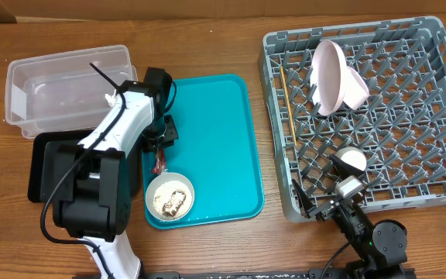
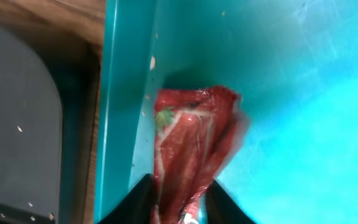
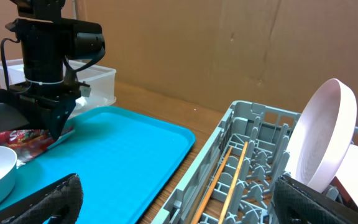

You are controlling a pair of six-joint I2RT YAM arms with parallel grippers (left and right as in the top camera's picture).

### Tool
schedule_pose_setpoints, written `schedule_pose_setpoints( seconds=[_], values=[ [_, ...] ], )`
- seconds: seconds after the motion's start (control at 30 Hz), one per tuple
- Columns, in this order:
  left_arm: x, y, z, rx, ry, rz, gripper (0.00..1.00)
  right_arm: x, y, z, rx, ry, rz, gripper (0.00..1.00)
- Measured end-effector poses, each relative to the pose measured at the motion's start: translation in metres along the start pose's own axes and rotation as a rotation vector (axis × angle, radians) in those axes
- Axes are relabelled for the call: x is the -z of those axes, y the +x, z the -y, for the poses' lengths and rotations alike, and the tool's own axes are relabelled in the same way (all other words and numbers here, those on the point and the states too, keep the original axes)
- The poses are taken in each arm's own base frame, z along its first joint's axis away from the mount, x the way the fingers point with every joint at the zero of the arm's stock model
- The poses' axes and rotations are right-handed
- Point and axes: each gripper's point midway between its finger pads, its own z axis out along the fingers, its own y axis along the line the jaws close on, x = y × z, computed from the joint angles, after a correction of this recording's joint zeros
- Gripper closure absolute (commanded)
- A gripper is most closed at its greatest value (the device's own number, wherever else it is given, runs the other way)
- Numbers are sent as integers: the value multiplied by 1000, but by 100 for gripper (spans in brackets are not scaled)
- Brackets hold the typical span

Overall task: Sort waste into correct bins and load items into the dishwasher
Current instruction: 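Move the left gripper to the red wrapper and grasp it, then carry the red wrapper over the clear bin and release it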

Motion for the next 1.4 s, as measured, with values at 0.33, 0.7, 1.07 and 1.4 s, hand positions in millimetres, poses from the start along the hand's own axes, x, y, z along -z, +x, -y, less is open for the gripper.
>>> schedule_pose_setpoints(
  seconds=[0.33,0.7,1.07,1.4],
  values=[
    [16,9,-9,7,-21,-69,96,0,0,0,0,0,0,0],
    [141,-85,-9,113,124,236,96,0,0,0,0,0,1,0],
    [138,-168,-95,393,140,426,53,0,0,0,0,0,0,0],
    [113,-136,-106,300,122,201,48,0,0,0,0,0,0,0]
  ],
)
